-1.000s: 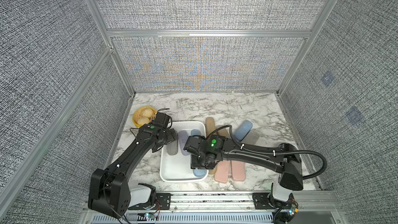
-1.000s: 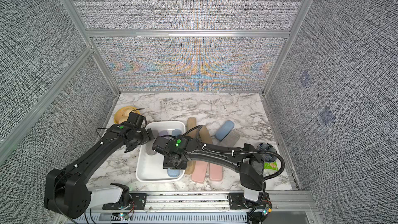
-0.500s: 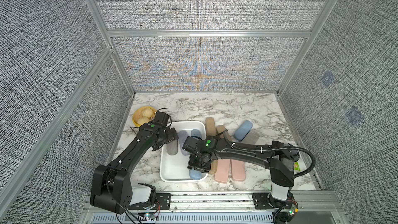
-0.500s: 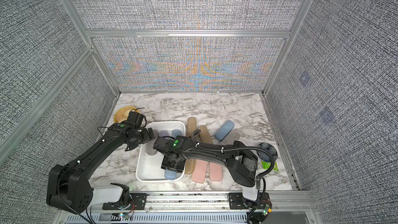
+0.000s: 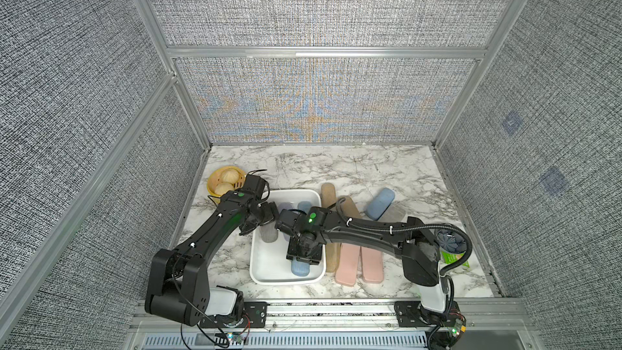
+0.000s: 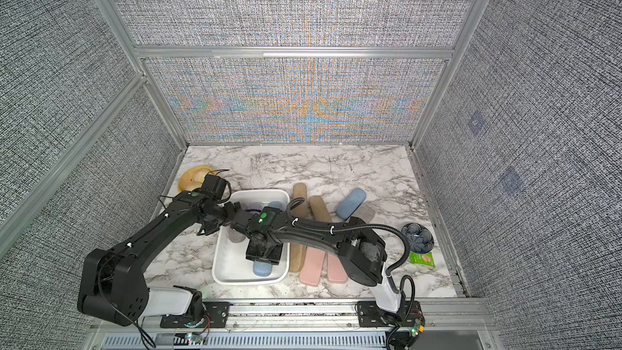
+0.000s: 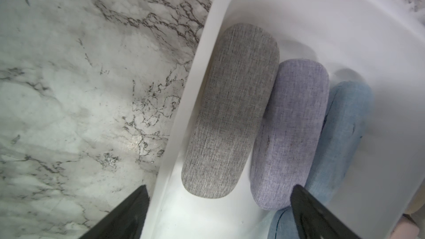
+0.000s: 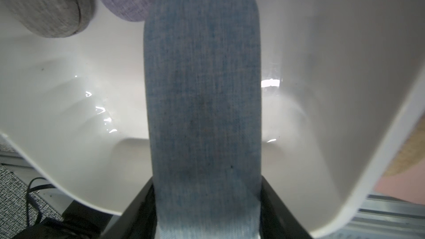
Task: Put the glasses cases into the storage boxes
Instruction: Place the glasses case in the storage box.
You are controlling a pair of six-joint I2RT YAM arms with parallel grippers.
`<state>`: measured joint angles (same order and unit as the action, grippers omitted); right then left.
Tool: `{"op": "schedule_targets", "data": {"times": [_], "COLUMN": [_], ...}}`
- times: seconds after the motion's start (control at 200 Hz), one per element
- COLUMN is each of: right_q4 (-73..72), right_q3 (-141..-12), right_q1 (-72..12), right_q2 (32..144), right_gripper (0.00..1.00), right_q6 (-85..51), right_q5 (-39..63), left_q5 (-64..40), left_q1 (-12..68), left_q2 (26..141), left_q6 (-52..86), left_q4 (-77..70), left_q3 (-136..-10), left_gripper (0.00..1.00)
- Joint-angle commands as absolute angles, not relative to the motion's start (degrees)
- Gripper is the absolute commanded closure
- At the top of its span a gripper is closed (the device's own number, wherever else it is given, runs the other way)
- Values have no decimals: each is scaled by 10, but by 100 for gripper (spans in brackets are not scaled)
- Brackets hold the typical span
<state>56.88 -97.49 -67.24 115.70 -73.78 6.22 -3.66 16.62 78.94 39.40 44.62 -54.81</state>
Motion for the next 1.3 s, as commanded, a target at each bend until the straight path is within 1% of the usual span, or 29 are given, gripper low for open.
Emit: {"op": "schedule_targets", "data": {"times": [0.0, 0.185, 0.43, 0.71, 0.855, 0.885, 0.975, 1.055, 1.166, 1.296], "right_q4": [604, 602, 623, 599, 610, 614, 617, 621, 627, 635], "right_q3": [-985, -987, -983, -980, -992, -994, -992, -996, -1000, -1003], "right_q1": [-671, -676, -679, -678, -676, -675, -675, -675, -675, -676], "right_q2": [1165, 1162, 1159, 1193, 1207, 1208, 1208, 1205, 1201, 1186], "right_gripper": [45, 45, 44, 44, 44, 43, 34, 29, 26, 25], "right_q6": [-727, -724, -706, -680, -672, -672, -672, -671, -667, -667], "right_q5": [32, 36, 8, 4, 4, 2, 3, 3, 5, -2], "left_q5": [-43, -28, -18, -17, -24, -25, -25, -29, -29, -28], "left_q1": [164, 164, 164, 165, 164, 164, 164, 164, 164, 164], "left_q2": [788, 781, 778, 776, 774, 774, 774, 776, 779, 781], "left_q6": [385, 378, 375, 374, 374, 374, 372, 373, 371, 367], "left_q4": [448, 460, 467, 471, 473, 472, 472, 472, 470, 475], "left_q3": [-553, -556, -560, -557, -555, -554, -551, -551, -550, -555], "left_gripper": [4, 4, 4, 4, 5, 5, 5, 6, 6, 7]}}
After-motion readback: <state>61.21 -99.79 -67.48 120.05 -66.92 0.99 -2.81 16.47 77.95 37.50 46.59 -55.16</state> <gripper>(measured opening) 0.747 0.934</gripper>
